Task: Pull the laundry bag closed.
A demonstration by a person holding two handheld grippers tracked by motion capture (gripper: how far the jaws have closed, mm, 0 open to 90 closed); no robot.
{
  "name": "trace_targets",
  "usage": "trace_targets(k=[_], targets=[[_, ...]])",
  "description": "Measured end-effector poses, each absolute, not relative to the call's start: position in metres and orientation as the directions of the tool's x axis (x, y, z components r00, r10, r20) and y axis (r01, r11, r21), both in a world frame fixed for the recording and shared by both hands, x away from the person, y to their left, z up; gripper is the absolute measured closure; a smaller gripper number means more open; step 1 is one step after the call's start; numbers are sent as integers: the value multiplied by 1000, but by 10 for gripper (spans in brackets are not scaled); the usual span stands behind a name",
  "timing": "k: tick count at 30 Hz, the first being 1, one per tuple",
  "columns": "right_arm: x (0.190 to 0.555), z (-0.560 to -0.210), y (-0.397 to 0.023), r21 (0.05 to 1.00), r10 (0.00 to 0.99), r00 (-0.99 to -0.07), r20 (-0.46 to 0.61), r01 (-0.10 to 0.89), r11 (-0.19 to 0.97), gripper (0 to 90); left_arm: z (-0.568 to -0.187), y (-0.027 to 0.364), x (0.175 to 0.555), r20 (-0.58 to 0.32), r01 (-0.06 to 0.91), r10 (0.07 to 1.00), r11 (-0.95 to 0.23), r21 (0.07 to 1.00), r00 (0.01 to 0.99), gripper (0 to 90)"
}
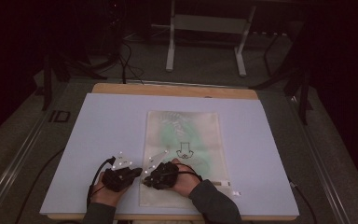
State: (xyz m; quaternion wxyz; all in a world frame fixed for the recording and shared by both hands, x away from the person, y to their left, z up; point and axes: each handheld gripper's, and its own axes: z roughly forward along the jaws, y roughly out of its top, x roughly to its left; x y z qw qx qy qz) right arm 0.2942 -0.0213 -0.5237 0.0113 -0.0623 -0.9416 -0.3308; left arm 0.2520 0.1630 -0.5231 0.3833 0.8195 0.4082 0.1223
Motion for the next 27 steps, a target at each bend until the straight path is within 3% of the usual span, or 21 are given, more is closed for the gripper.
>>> trace_targets(k=[27], targets=[[291, -525, -23, 635, 104, -994, 32, 101, 766, 820, -532, 153, 258, -156, 623, 749, -395, 676, 644, 893]])
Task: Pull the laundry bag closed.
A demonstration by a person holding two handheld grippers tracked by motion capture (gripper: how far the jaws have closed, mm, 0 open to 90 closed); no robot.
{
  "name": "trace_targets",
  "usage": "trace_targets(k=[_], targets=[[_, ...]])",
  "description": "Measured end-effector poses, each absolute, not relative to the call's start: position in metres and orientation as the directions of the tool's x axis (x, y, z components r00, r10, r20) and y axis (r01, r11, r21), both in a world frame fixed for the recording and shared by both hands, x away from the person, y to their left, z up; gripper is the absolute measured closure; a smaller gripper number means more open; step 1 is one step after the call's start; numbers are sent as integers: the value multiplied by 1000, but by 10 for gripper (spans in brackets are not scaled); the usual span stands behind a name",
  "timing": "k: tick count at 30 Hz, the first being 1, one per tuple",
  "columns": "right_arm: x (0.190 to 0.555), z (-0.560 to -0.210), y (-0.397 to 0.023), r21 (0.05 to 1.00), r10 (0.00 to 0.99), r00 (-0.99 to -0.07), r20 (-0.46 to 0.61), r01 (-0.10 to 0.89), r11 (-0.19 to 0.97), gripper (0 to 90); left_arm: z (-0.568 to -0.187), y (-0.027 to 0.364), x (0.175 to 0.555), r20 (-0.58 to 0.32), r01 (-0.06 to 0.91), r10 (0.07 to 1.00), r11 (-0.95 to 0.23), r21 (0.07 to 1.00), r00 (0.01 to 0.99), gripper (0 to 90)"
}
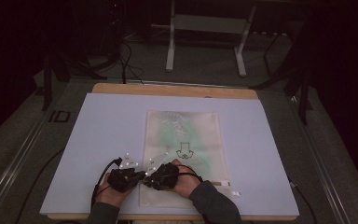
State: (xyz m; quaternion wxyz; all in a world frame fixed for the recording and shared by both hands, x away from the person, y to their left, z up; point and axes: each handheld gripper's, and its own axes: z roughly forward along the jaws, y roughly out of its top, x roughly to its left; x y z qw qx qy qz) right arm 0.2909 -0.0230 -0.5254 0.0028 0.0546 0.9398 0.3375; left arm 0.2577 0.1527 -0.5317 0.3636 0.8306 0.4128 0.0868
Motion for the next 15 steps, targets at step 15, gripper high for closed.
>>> trace_targets(k=[15], targets=[[288, -518, -23, 566, 57, -997, -54, 17, 824, 823, -531, 153, 259, -162, 632, 748, -399, 664, 643, 895]])
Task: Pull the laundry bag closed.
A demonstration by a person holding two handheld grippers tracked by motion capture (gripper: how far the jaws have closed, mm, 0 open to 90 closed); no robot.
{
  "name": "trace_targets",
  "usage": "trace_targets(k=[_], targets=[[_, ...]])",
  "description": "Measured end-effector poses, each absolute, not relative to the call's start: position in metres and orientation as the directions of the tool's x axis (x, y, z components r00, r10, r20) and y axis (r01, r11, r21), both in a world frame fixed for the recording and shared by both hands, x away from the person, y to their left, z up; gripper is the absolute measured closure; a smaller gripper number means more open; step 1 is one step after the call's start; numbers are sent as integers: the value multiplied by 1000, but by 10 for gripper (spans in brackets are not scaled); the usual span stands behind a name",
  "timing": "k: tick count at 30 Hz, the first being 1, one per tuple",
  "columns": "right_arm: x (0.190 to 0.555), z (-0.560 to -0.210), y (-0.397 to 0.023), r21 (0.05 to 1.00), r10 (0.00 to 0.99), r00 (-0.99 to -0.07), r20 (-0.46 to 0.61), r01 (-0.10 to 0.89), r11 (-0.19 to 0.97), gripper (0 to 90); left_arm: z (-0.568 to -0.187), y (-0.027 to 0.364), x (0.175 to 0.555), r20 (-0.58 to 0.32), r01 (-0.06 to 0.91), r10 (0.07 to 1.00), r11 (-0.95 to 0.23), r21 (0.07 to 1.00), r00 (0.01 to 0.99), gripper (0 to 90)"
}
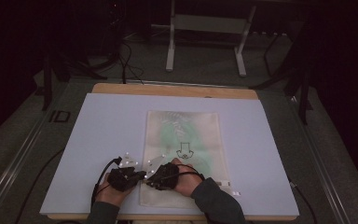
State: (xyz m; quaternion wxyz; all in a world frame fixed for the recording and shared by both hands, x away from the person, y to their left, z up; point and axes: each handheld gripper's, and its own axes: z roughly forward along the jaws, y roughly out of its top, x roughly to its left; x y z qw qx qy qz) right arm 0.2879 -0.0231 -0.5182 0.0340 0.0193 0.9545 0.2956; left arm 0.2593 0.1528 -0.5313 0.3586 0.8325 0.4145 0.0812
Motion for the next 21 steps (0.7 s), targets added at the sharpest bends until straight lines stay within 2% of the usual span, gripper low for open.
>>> trace_targets(k=[21], targets=[[286, -515, -38, 528, 43, -996, -79, -5, 849, 823, -531, 153, 259, -160, 631, 749, -399, 666, 643, 895]])
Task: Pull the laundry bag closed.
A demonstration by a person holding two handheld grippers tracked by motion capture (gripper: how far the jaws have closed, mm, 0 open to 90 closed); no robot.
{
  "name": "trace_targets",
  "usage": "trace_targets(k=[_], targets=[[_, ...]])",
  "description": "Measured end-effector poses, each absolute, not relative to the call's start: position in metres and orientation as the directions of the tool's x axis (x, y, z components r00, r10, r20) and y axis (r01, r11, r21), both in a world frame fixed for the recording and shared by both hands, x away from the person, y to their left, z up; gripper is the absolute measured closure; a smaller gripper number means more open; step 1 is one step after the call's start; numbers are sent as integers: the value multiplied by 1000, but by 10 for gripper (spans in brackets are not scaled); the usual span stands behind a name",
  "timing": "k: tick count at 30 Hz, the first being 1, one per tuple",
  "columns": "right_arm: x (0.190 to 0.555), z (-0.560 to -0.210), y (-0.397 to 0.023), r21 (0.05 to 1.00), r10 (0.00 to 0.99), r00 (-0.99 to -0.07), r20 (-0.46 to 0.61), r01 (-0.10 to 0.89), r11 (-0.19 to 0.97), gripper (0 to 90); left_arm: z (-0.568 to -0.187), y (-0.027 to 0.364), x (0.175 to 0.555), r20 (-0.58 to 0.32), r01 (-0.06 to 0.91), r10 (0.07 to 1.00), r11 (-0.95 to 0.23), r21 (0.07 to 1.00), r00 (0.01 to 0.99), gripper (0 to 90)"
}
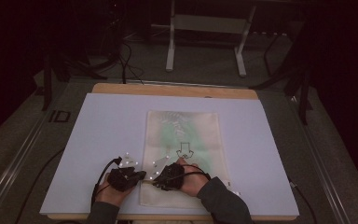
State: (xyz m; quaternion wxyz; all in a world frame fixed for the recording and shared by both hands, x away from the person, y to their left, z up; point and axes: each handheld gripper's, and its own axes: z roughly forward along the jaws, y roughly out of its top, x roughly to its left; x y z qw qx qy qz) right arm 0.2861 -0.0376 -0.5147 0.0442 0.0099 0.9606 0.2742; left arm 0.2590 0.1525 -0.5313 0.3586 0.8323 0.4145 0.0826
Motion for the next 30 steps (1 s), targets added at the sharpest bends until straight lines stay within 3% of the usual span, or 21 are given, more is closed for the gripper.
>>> trace_targets(k=[30], targets=[[284, -513, -50, 502, 35, -995, -94, -17, 865, 823, -531, 152, 259, -158, 631, 750, -401, 664, 642, 895]])
